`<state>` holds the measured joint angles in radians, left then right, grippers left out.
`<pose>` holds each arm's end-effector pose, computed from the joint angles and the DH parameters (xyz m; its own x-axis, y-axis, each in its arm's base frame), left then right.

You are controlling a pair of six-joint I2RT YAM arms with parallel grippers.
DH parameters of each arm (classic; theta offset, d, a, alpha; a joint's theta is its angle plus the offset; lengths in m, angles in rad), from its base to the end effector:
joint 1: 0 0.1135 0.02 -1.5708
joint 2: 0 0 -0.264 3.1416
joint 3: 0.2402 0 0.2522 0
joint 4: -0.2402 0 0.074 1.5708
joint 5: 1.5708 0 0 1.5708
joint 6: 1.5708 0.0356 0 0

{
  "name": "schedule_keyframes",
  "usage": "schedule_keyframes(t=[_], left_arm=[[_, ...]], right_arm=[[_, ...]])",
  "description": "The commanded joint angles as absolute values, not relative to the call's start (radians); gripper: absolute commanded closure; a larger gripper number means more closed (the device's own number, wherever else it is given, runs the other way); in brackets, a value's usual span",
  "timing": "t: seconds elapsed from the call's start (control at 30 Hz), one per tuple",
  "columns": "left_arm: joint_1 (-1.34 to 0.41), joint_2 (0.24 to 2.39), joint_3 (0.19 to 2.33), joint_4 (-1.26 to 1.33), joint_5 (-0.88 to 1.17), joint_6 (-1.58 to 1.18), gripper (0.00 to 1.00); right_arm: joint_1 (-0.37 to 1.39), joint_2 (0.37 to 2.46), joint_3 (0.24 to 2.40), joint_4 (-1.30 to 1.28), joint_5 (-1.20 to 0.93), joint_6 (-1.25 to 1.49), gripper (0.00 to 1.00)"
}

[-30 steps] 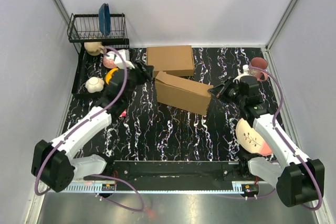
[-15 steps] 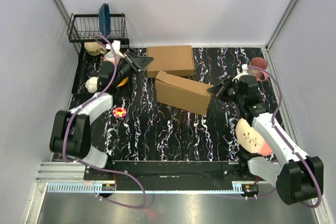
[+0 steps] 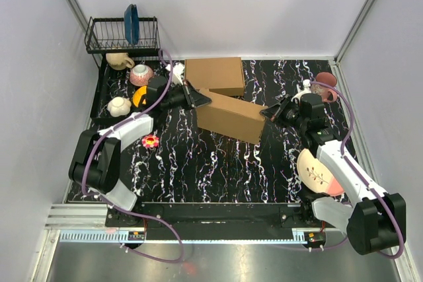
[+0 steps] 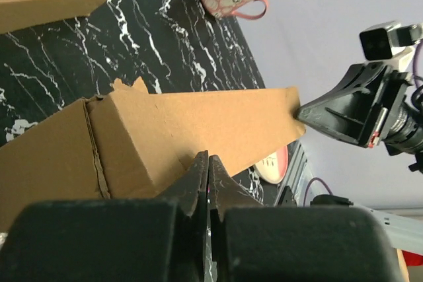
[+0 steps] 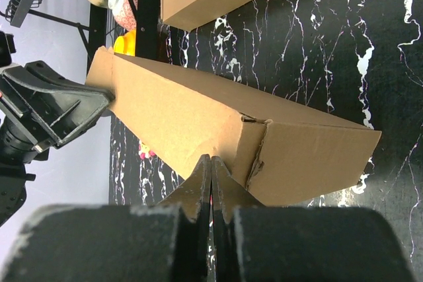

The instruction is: Fold the paper box

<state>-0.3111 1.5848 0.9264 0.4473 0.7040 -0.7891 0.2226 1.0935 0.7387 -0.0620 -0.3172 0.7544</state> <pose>0.3291 -0.1300 0.2539 -0.7338 -0.3323 -0.5926 0.4473 0.4203 -0.7895 0.2393 0.0655 0.2755 -0.6219 0.5264 -0.5798 -0.0851 0.6906 0.7182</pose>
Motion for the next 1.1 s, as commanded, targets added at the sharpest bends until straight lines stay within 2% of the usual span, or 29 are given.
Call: schedule_keyframes(t=[0.0,0.1,0.27,0.3,0.33,0.5,0.77,0.97,1.07], left_arm=[[-0.308,1.637,0.950,0.082,0.591,-0.606,1.00],[-0.310,1.683,0.945,0.051,0.592,-0.603,1.00],[-0.296,1.550,0.881,0.415,0.681,-0.751,1.00],[-0.290,1.520,0.877,0.469,0.683,-0.814,0.95],[-0.282,1.473,0.879,0.516,0.660,-0.828,0.94],[-0.308,1.457,1.035,0.184,0.606,-0.658,0.94],[-0.360,1.399,0.772,0.100,0.486,-0.620,0.99],[-0.382,1.299,0.747,-0.040,0.404,-0.566,1.00],[-0.376,1.189,0.726,-0.005,0.367,-0.575,0.99]], right_arm=[[0.221,1.112,0.730,-0.172,-0.298,0.703,0.98],[0.221,1.111,0.726,-0.172,-0.302,0.700,0.98],[0.221,1.104,0.721,-0.192,-0.295,0.681,0.99],[0.219,1.103,0.721,-0.192,-0.298,0.678,0.99],[0.221,1.101,0.718,-0.198,-0.295,0.667,0.99],[0.222,1.091,0.713,-0.294,-0.259,0.620,0.98],[0.267,1.066,0.729,-0.556,-0.223,0.515,0.96],[0.357,1.065,0.753,-0.618,-0.144,0.534,0.95],[0.359,1.036,0.741,-0.603,-0.129,0.545,0.95]])
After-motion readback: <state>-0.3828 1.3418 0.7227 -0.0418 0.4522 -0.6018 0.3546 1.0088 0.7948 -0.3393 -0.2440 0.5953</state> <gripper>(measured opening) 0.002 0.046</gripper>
